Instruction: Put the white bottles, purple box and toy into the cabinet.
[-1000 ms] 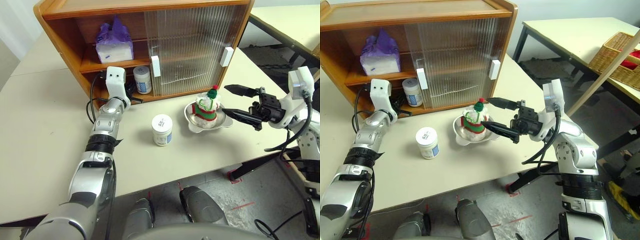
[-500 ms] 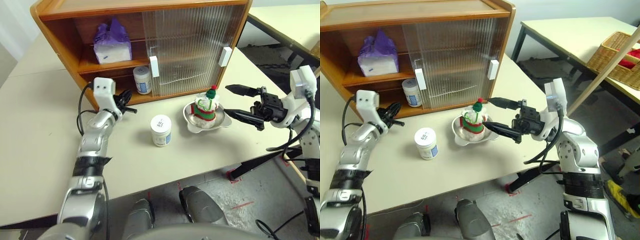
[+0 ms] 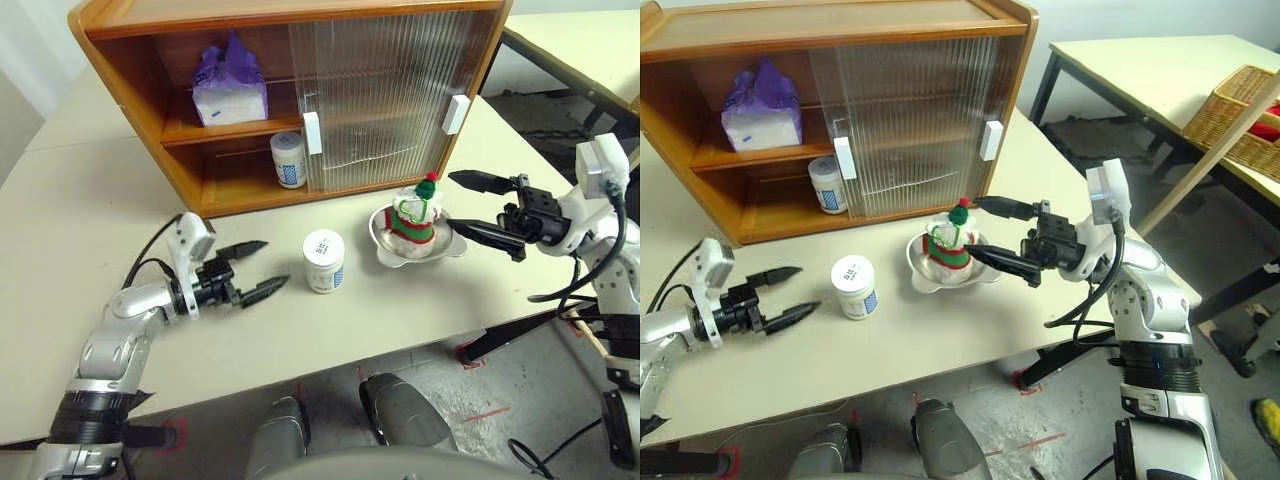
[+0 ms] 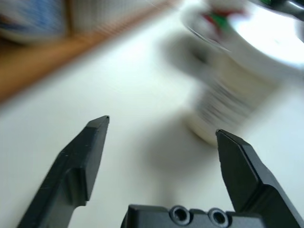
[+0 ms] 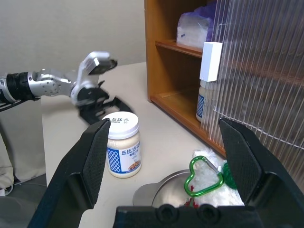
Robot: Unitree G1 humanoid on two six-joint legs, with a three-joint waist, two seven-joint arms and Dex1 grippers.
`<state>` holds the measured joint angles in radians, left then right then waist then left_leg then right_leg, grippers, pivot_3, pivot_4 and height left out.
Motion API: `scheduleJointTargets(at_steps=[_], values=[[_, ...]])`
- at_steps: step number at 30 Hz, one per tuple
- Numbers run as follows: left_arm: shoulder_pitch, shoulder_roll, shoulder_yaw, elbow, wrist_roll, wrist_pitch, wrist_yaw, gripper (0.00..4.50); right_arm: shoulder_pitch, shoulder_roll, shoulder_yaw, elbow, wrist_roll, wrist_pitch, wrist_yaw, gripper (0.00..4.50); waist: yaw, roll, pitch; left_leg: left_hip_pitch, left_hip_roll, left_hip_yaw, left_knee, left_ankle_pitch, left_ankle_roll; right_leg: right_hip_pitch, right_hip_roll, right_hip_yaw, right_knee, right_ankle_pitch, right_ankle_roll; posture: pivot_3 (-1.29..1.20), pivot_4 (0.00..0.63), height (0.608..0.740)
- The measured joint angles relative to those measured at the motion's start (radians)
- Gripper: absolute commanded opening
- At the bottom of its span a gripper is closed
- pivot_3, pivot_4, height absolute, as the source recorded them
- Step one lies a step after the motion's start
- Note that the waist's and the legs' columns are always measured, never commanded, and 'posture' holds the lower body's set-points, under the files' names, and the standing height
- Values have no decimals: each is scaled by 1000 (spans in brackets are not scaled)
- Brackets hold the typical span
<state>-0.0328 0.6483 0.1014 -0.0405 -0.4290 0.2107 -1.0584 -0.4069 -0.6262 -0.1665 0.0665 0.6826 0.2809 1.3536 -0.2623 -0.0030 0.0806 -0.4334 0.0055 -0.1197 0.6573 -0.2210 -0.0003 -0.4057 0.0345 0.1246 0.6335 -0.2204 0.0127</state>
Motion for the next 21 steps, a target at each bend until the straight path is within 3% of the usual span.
scheduleJointTargets(at_steps=[9, 15, 21], values=[[-32, 5, -101, 17, 33, -53, -114, 4474, 1, -4, -1, -1, 0, 0, -4, 4500, -6, 6, -5, -3, 3, 0, -6, 2, 4, -5, 3, 0, 1, -1, -4, -333, 94, 740], [-96, -40, -196, 69, 113, -73, -88, 4474, 2, -9, -2, -14, 0, 0, -12, 4500, -8, 6, -5, -3, 3, 0, -6, 3, 5, -4, 3, 0, 0, -1, -4, -346, 95, 740], [-138, -145, -254, 136, 184, -119, -11, 4474, 14, -13, -3, -21, 0, 1, -23, 4500, -12, 6, -5, -3, 3, 0, -5, 3, 5, -2, 3, 0, 0, -2, -2, -352, 92, 740]])
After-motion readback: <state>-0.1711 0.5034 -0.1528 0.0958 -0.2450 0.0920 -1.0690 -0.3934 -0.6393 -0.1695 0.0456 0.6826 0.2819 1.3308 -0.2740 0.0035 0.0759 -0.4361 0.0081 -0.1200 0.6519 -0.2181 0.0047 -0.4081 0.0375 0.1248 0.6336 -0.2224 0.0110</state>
